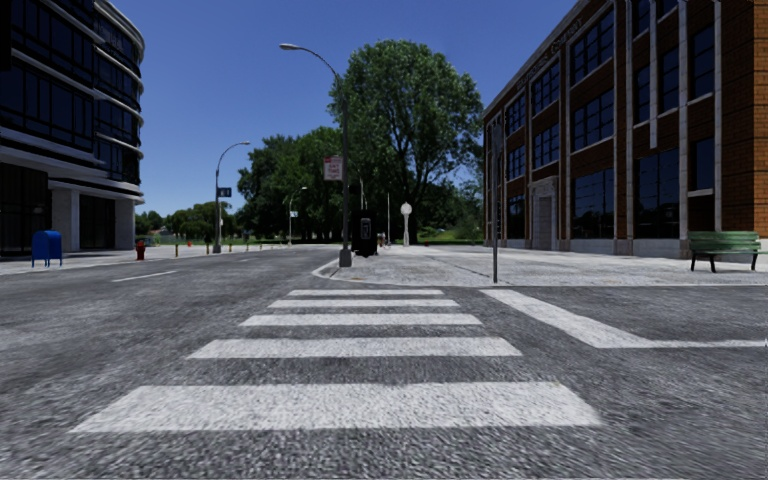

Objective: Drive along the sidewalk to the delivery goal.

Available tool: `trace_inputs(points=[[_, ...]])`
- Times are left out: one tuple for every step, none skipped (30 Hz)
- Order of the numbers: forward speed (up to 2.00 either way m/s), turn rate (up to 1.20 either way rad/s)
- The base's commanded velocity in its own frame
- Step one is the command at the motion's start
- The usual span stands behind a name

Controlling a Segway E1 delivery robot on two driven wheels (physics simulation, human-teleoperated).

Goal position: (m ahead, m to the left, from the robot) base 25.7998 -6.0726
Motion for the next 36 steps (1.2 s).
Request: trace_inputs(points=[[2.0,0.0],[2.0,0.0],[2.0,0.0],[2.0,0.0],[2.0,0.0],[2.0,0.0],[2.0,0.0],[2.0,0.0],[2.0,0.0],[2.0,0.0],[2.0,0.0],[2.0,0.0],[2.0,0.0],[2.0,0.0],[2.0,0.0],[2.0,0.0],[2.0,0.0],[2.0,0.0],[2.0,0.0],[2.0,0.0],[2.0,0.0],[2.0,0.0],[2.0,0.0],[2.0,0.0],[2.0,0.0],[2.0,0.0],[2.0,0.0],[2.0,0.0],[2.0,0.0],[2.0,0.0],[2.0,0.0],[2.0,0.0],[2.0,0.0],[2.0,0.0],[2.0,0.0],[2.0,0.0]])
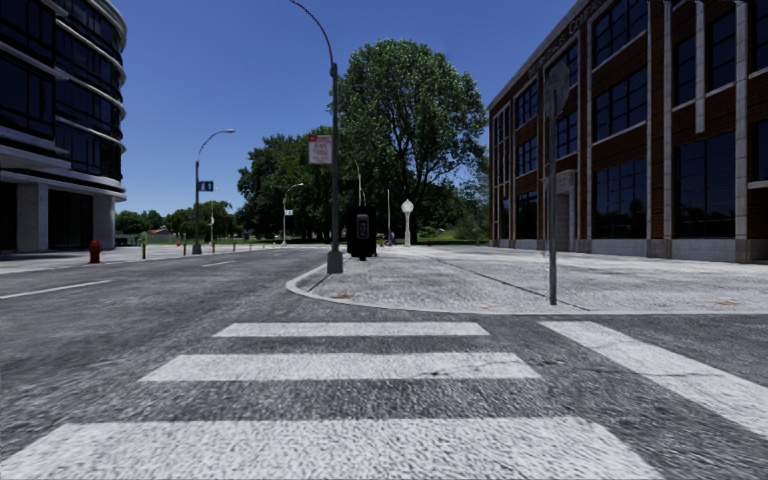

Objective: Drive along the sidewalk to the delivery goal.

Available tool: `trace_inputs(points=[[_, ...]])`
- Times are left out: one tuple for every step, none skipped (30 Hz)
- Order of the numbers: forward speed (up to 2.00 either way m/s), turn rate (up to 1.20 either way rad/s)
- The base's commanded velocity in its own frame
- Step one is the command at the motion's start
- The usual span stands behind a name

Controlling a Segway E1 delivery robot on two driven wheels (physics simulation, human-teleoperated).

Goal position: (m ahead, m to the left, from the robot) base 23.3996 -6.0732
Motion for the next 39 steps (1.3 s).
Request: trace_inputs(points=[[2.0,0.0],[2.0,0.0],[2.0,0.0],[2.0,0.0],[2.0,0.0],[2.0,0.0],[2.0,0.0],[2.0,0.0],[2.0,0.0],[2.0,0.0],[2.0,0.0],[2.0,0.0],[2.0,0.0],[2.0,0.0],[2.0,0.0],[2.0,0.0],[2.0,0.0],[2.0,0.0],[2.0,0.0],[2.0,0.0],[2.0,0.0],[2.0,0.0],[2.0,0.0],[2.0,0.0],[2.0,0.0],[2.0,0.0],[2.0,0.0],[2.0,0.0],[2.0,-0.03],[2.0,-0.03],[2.0,-0.04],[2.0,-0.05],[1.96,-0.06],[1.96,-0.06],[1.93,-0.06],[1.89,-0.06],[1.82,-0.06],[1.68,-0.07],[1.68,-0.07]])
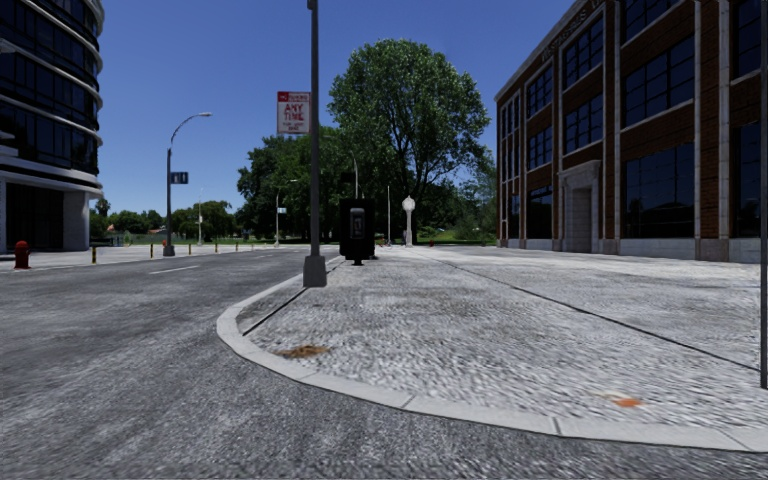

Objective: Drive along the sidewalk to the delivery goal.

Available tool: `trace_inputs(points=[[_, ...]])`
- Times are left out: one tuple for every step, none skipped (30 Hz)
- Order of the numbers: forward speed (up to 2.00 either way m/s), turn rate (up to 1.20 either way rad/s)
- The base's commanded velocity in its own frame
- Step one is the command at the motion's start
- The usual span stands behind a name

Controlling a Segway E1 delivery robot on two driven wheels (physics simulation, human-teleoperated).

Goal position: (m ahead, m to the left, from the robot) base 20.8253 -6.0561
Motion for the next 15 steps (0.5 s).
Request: trace_inputs(points=[[1.53,-0.13],[1.42,-0.2],[1.36,-0.23],[1.33,-0.25],[1.33,-0.25],[1.33,-0.27],[1.32,-0.3],[1.32,-0.34],[1.32,-0.42],[1.32,-0.42],[1.32,-0.45],[1.32,-0.47],[1.32,-0.48],[1.32,-0.48],[1.32,-0.49]])
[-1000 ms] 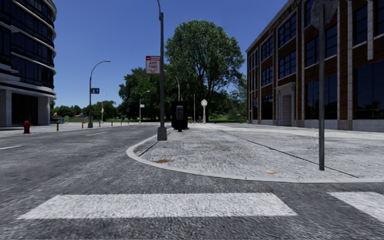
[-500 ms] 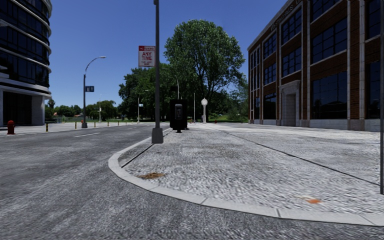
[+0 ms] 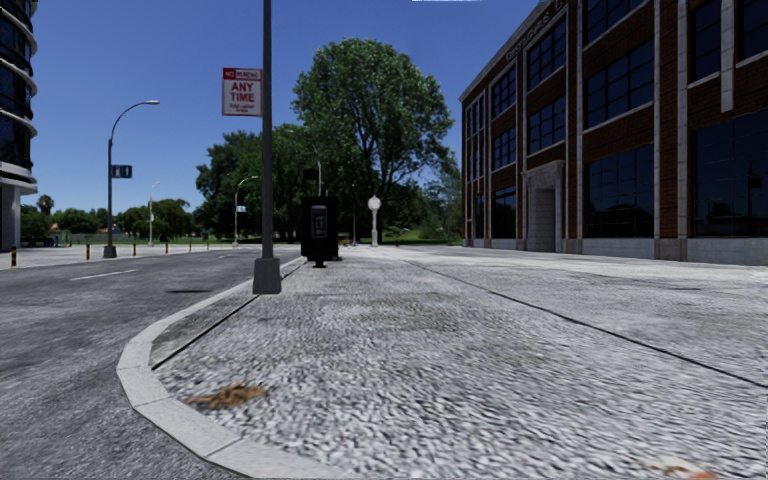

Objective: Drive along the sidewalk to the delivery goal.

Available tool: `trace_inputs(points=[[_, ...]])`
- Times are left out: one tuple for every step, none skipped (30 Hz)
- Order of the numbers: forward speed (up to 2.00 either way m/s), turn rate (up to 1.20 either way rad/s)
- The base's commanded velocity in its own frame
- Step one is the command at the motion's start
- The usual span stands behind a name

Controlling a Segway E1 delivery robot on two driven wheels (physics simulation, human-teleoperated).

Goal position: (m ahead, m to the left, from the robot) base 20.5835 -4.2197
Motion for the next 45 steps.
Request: trace_inputs(points=[[1.32,-0.49],[1.32,-0.49],[1.38,-0.49],[1.38,-0.49],[1.5,-0.49],[1.53,-0.49],[1.53,-0.49],[1.53,-0.49],[1.53,-0.49],[1.53,-0.49],[1.53,-0.49],[1.53,-0.49],[1.53,-0.49],[1.53,-0.49],[1.53,-0.49],[1.53,-0.49],[1.53,-0.49],[1.53,-0.49],[1.53,-0.49],[1.53,-0.49],[1.53,-0.49],[1.53,-0.49],[1.53,-0.49],[1.54,-0.49],[1.54,-0.49],[1.54,-0.49],[1.54,-0.49],[1.54,-0.49],[1.54,-0.49],[1.54,-0.49],[1.54,-0.49],[1.54,-0.49],[1.54,-0.49],[1.54,-0.49],[1.54,-0.49],[1.54,-0.49],[1.54,-0.49],[1.54,-0.49],[1.55,-0.49],[1.55,-0.49],[1.55,-0.49],[1.55,-0.49],[1.55,-0.47],[1.56,-0.3],[1.61,-0.17]])
